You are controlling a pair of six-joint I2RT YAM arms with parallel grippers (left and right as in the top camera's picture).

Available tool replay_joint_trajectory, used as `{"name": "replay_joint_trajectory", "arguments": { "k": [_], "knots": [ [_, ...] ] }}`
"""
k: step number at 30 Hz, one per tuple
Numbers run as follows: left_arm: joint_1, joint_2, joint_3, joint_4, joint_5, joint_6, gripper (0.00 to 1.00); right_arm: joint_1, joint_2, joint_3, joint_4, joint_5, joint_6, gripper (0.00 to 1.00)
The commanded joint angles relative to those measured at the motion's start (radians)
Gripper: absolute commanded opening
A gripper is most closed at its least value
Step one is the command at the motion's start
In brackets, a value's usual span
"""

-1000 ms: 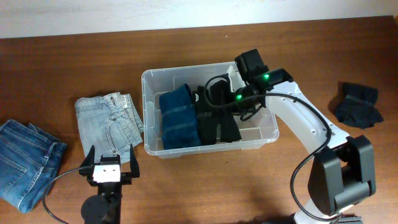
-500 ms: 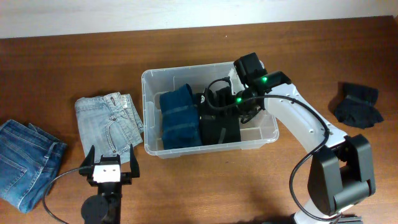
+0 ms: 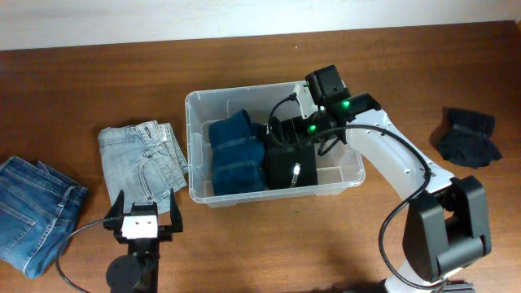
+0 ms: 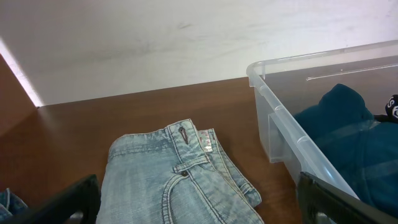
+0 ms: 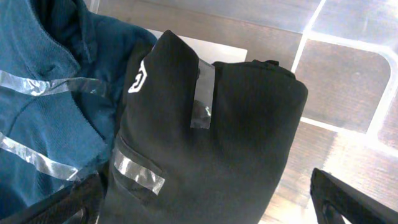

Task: Pack container
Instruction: 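Lower the black garment into the bin beside the teal one, then open the right gripper and move it back to the right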

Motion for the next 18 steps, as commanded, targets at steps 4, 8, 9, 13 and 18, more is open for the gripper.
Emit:
{"name": "replay_joint_trajectory", "arguments": {
  "k": [4, 8, 9, 13, 18],
  "knots": [
    [0.005, -0.008, -0.006, 0.003, 0.011, 0.013, 0.99, 0.009, -0.032, 0.089, -0.035, 0.022, -0.032, 0.99],
    [0.005, -0.008, -0.006, 0.003, 0.011, 0.013, 0.99, 0.004, -0.056, 0.200, -0.138, 0.074, -0.032, 0.99],
    [0.005, -0.008, -0.006, 0.003, 0.011, 0.013, 1.00, -0.002, -0.059, 0.232, -0.172, 0.088, -0.032, 0.99],
    [0.005, -0.008, -0.006, 0.003, 0.011, 0.013, 0.99, -0.054, -0.063, 0.372, -0.313, 0.114, -0.028, 0.99],
    [0.005, -0.008, -0.006, 0.003, 0.011, 0.013, 0.99, -0.174, -0.063, 0.503, -0.449, 0.119, -0.017, 0.99]
  ]
}}
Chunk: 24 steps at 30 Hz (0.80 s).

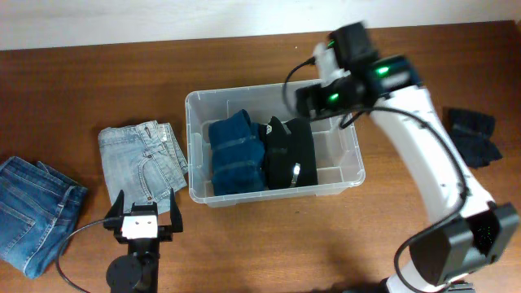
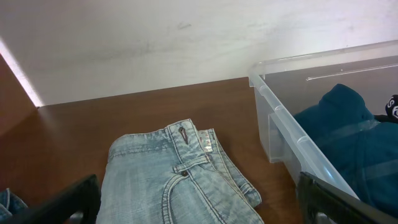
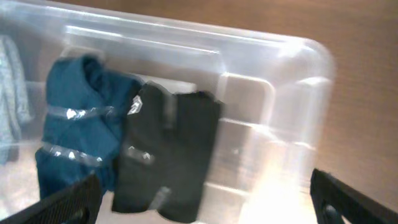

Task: Pack container
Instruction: 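Open the right gripper and move it back to the right, then grasp the remaining small black item with the right gripper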

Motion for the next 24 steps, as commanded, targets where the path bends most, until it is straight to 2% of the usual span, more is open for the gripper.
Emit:
{"name": "replay_joint_trajectory", "arguments": {
  "k": [1, 10, 15, 24],
  "knots": [
    [0.005, -0.008, -0.006, 0.003, 0.011, 0.013, 0.99, -0.106, -0.026, 0.081, -0.055, 0.032, 0.001, 0.99],
    [0.005, -0.008, -0.006, 0.003, 0.011, 0.013, 0.99, -0.431, -0.021, 0.102, -0.177, 0.031, 0.001, 0.99],
    [0.005, -0.008, -0.006, 0.003, 0.011, 0.013, 1.00, -0.602, -0.017, 0.102, -0.191, 0.024, 0.064, 0.99],
    [0.005, -0.008, -0.006, 0.003, 0.011, 0.013, 0.99, -0.782, -0.013, 0.095, -0.187, 0.024, 0.082, 0.99]
  ]
}}
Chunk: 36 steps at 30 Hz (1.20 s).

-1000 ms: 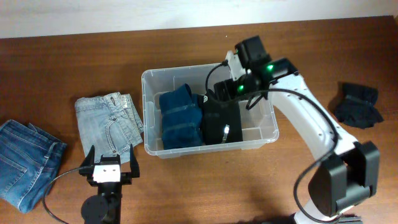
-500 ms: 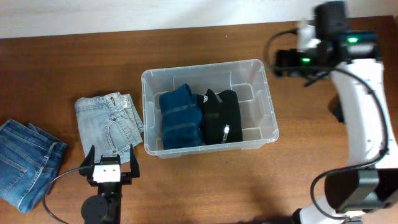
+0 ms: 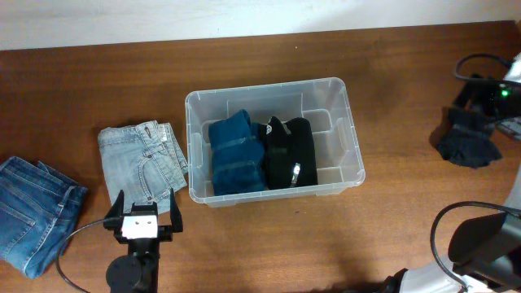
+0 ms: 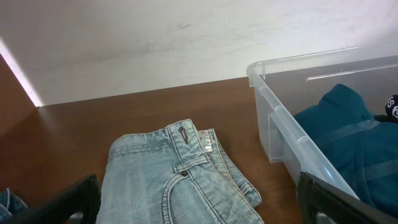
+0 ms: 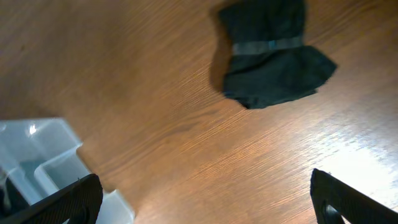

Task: Pack container
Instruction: 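Grasp the remaining small black item with the right gripper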

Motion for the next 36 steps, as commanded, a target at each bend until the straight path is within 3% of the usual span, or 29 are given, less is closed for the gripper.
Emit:
{"name": "replay_joint_trajectory", "arguments": {
  "k": [1, 12, 18, 30, 36],
  "knots": [
    [0.005, -0.008, -0.006, 0.003, 0.011, 0.013, 0.99, -0.045, -0.006, 0.006, 0.023, 0.002, 0.035, 0.99],
    [0.005, -0.008, -0.006, 0.003, 0.011, 0.013, 0.99, -0.124, 0.185, 0.003, 0.118, 0.002, 0.043, 0.98],
    [0.005, -0.008, -0.006, 0.003, 0.011, 0.013, 1.00, -0.167, 0.345, 0.003, 0.188, 0.000, -0.022, 0.98],
    [0.005, -0.008, -0.006, 0.003, 0.011, 0.013, 1.00, -0.195, 0.481, 0.003, 0.274, -0.068, -0.089, 1.00],
    [0.005, -0.008, -0.006, 0.003, 0.011, 0.013, 0.99, -0.195, 0.543, 0.002, 0.247, -0.068, -0.089, 0.91]
  ]
}}
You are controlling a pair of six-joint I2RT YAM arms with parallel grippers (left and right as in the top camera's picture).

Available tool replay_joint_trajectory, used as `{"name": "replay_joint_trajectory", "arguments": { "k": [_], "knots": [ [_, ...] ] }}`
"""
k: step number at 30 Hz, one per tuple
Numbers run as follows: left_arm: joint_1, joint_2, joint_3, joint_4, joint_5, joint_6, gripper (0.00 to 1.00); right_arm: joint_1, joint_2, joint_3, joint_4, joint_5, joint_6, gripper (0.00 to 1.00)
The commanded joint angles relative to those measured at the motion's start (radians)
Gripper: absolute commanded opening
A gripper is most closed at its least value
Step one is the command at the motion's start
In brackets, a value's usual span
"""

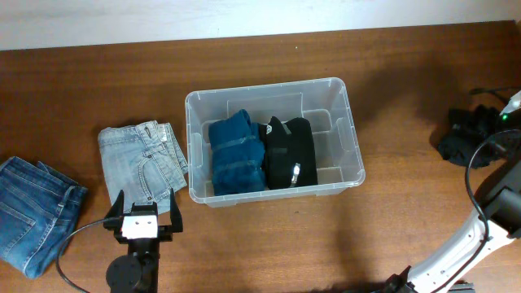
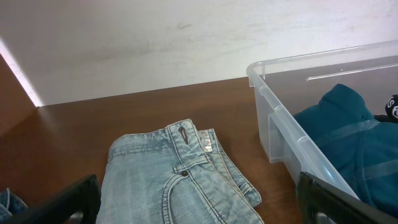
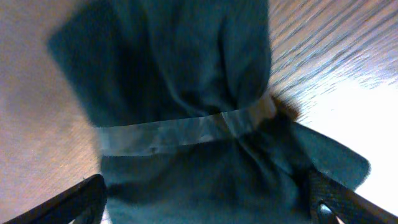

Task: Pack container
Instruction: 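Grasp the remaining small black item with the right gripper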

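A clear plastic container [image 1: 350, 122] stands mid-table and holds a teal taped bundle [image 1: 236, 155] and a black taped bundle [image 1: 289, 155]. A dark clothing bundle [image 1: 466, 137] bound with clear tape lies at the far right. It fills the right wrist view [image 3: 186, 124]. My right gripper [image 3: 205, 211] is open low over it, one finger on each side and nothing clamped. My left gripper [image 1: 146, 213] rests open near the front edge. In its own view my left gripper [image 2: 199, 208] faces folded light-blue jeans [image 2: 180, 180].
The light-blue jeans [image 1: 142, 159] lie just left of the container. Darker blue jeans [image 1: 32, 207] lie at the far left edge. The container's near wall [image 2: 298, 149] rises on the right of the left wrist view. The right arm's cable [image 1: 476, 163] loops over the right edge.
My right gripper was high above the dark bundle, which looked small on the wood. It is now close down over it, still open. The left arm and the container have not moved.
My right gripper was open inside the container over the black bundle lying there. Then it was above the container's back rim. Then it was at the far right, high over the dark bundle, and now it is low around that bundle. The left gripper stayed put.
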Motion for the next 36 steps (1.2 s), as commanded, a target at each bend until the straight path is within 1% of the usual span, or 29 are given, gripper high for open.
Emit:
{"name": "replay_joint_trajectory", "arguments": {
  "k": [1, 6, 7, 8, 10, 11, 12, 13, 15, 16, 18, 20, 22, 25, 29, 36],
  "knots": [
    [0.005, -0.008, -0.006, 0.003, 0.011, 0.013, 0.99, 0.002, 0.043, -0.002, -0.012, -0.016, -0.008, 0.90],
    [0.005, -0.008, -0.006, 0.003, 0.011, 0.013, 1.00, 0.002, 0.056, -0.037, 0.003, -0.025, -0.008, 0.84],
    [0.005, -0.008, -0.006, 0.003, 0.011, 0.013, 0.99, 0.002, 0.056, -0.039, 0.002, -0.029, -0.009, 0.80],
    [0.005, -0.008, -0.006, 0.003, 0.011, 0.013, 0.99, 0.002, 0.056, -0.039, 0.002, -0.043, -0.009, 0.73],
    [0.005, -0.008, -0.006, 0.003, 0.011, 0.013, 0.99, 0.002, 0.055, -0.039, 0.002, -0.081, -0.009, 0.56],
    [0.005, -0.008, -0.006, 0.003, 0.011, 0.013, 0.99, 0.002, 0.055, -0.039, -0.001, -0.097, -0.009, 0.49],
    [0.005, -0.008, -0.006, 0.003, 0.011, 0.013, 0.99, 0.002, 0.055, -0.039, -0.006, -0.101, -0.009, 0.45],
    [0.005, -0.008, -0.006, 0.003, 0.011, 0.013, 0.99, 0.002, 0.055, -0.039, -0.009, -0.099, -0.009, 0.42],
    [0.005, -0.008, -0.006, 0.003, 0.011, 0.013, 0.99, 0.002, 0.055, -0.039, -0.013, -0.100, -0.009, 0.41],
    [0.005, -0.008, -0.006, 0.003, 0.011, 0.013, 0.99, 0.003, 0.055, -0.039, -0.015, -0.100, -0.009, 0.38],
    [0.005, -0.008, -0.006, 0.003, 0.011, 0.013, 0.99, 0.003, 0.055, -0.039, -0.021, -0.102, -0.009, 0.29],
    [0.005, -0.008, -0.006, 0.003, 0.011, 0.013, 0.99, 0.003, 0.055, -0.038, -0.024, -0.134, -0.009, 0.18],
    [0.005, -0.008, -0.006, 0.003, 0.011, 0.013, 0.99, 0.003, 0.049, -0.037, -0.024, -0.202, -0.009, 0.12],
    [0.005, -0.008, -0.006, 0.003, 0.011, 0.013, 0.99, 0.006, 0.030, -0.015, -0.034, -0.288, -0.009, 0.10],
    [0.005, -0.008, -0.006, 0.003, 0.011, 0.013, 1.00, 0.021, -0.010, 0.045, -0.084, -0.332, -0.009, 0.09],
    [0.005, -0.008, -0.006, 0.003, 0.011, 0.013, 1.00, 0.086, -0.161, 0.128, -0.167, -0.382, -0.009, 0.09]
  ]
}}
